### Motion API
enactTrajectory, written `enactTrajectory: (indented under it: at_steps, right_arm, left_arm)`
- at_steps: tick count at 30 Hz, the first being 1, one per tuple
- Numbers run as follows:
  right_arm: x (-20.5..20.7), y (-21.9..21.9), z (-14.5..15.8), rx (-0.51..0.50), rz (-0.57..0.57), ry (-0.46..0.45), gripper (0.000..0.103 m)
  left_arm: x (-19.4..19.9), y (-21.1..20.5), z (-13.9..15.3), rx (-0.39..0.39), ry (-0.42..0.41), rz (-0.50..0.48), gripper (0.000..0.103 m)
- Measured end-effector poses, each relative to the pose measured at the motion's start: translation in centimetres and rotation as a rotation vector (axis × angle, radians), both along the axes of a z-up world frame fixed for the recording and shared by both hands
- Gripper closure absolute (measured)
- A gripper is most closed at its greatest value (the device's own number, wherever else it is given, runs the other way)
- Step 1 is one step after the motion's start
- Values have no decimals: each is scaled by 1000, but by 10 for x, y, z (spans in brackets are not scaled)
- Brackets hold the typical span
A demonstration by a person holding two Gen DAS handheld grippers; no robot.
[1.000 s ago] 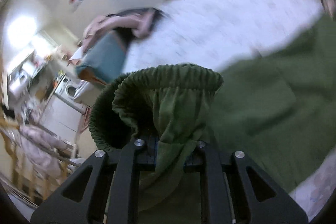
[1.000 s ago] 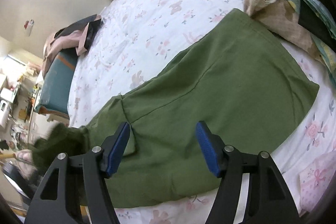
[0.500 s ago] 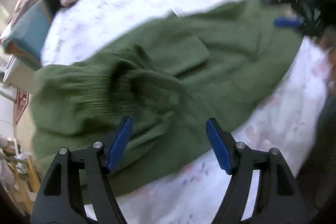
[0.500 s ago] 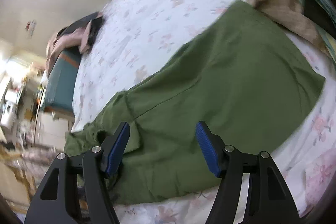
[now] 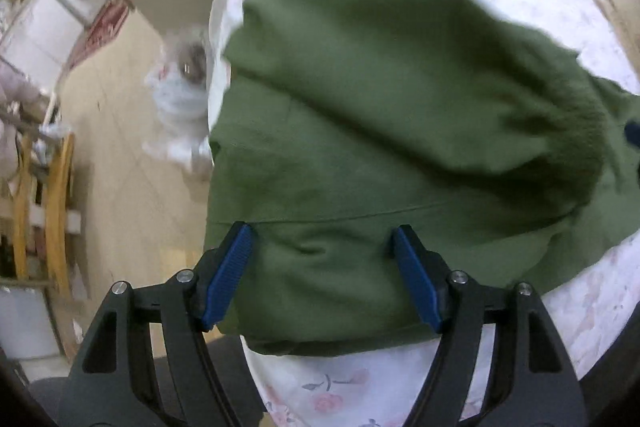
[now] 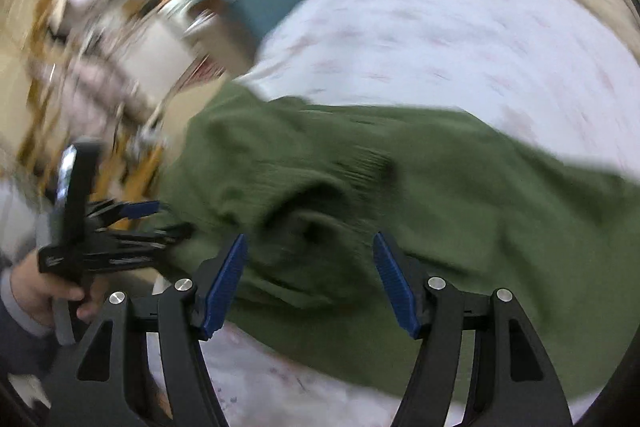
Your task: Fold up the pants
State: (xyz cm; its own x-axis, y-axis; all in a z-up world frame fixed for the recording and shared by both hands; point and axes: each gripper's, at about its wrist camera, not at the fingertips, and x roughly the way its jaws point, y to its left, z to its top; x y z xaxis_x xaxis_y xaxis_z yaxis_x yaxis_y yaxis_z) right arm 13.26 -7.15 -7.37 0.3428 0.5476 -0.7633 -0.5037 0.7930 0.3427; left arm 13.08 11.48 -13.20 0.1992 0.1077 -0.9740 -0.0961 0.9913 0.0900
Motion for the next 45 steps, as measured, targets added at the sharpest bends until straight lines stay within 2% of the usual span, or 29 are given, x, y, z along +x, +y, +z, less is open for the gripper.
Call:
enactTrajectory:
  at_steps: [3,7,8,9,10,11,13,14,16,18,20,21,23,25,27,31,35,37,38,39,41,43,45]
  right_arm:
    - [1,44,-9,-120,77,-73,32]
    - [-5,86,-28,-313,173,-200,32]
    - [-5,95,-34,-358,197,-224,36]
    - [-7,95,-36,-366,205,-236,60]
    - [-6,94,-36,-347,208,-234,80]
    - [-2,89,-32,-299,197,-204,94]
    - [6,69,-16,-151,135,-178,97]
    - [19,51,-5,-58,66,-150,97]
    - [50,9,3,127,-101,-52,98]
    - [87,-34,-9,251,-280,80,98]
    - [112,-48,-30,284,-351,177,98]
    - [123,-49,-42,269,-374,217,99]
    - [141,-45,-63,244,-389,260,99]
    - [151,-37,-80,167,-376,294,99]
    - [151,-34,-86,111,-349,298,99]
    - [132,-39,-59,69,-255,204,95]
    - [102,-61,-28,96,-192,134,92]
    - [89,-73,-23,112,-200,113,78]
    - [83,-82,-22,87,-247,94,49]
    - [77,-91,-21,88,-292,75,25]
    - [71,-112,-20,147,-346,69,21]
    - [66,-124,-27,179,-384,140,21]
    - [52,-121,-37,217,-362,205,21]
  left_arm:
    - [-4,6,-14,-46,45,31,33]
    - [-3,5,-17,-35,52,12,33]
    - [-3,3,-19,-36,53,13,33]
    - [-4,1,-21,-39,57,15,33]
    - [-4,3,-21,-43,64,17,33]
    - [-3,1,-23,-41,72,13,32]
    - [-4,2,-21,-21,81,-9,32]
    - [-7,3,-20,-10,84,-21,32]
    - [-8,1,-23,9,92,-43,32]
    - [-8,-2,-24,14,96,-53,31]
    - [-8,-5,-24,17,98,-58,31]
    - [-9,-6,-24,21,99,-58,31]
    - [-9,-9,-23,29,100,-62,30]
    - [-9,-11,-21,30,97,-64,30]
    - [-10,-8,-22,20,89,-59,30]
    - [-14,-4,-14,18,58,-70,31]
    - [-14,-4,-5,-8,33,-69,31]
    - [-13,-5,-4,-7,33,-74,31]
    - [-13,-6,-3,-1,36,-76,31]
    - [-14,-7,-3,2,37,-80,31]
    - [-16,-11,-2,11,35,-92,31]
    - [-18,-12,1,-1,21,-88,31]
    - [-18,-12,6,-15,-1,-80,31]
